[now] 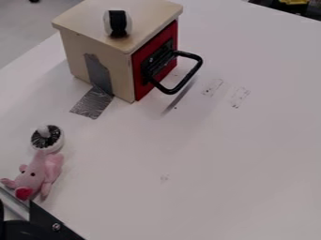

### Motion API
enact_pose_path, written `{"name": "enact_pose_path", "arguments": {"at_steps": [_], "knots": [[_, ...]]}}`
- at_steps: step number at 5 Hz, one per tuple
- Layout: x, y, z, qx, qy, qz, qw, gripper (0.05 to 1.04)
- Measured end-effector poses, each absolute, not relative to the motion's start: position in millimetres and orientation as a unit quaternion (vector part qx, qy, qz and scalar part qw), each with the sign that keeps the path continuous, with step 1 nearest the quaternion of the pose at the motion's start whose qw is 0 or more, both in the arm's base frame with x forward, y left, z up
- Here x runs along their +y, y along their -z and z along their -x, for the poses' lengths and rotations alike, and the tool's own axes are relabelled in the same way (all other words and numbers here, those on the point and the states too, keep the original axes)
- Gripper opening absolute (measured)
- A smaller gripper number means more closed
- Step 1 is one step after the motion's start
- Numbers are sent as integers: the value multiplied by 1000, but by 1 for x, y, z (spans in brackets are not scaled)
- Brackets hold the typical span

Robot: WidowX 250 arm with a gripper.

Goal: Put the mushroom to the right side of the drawer

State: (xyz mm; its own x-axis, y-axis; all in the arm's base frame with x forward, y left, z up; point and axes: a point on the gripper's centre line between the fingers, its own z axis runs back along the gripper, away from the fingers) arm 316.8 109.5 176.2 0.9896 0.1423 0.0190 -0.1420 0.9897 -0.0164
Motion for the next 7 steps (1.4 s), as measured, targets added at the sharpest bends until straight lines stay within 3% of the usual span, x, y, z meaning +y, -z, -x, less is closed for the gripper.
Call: {"name": "enact_pose_path", "arguments": {"at_steps": [1, 2, 3, 4, 6, 7], "knots": [[109, -166, -316, 6, -71, 11, 997, 1001], [103, -158, -293, 26, -67, 36, 997, 1000], [104, -182, -267, -3, -84, 9, 996, 1001], [101, -175, -246, -9, -63, 12, 998, 1001], [139, -84, -225, 54, -40, 10, 998, 1000], [149, -59, -218, 59, -21, 13, 998, 1001]]}}
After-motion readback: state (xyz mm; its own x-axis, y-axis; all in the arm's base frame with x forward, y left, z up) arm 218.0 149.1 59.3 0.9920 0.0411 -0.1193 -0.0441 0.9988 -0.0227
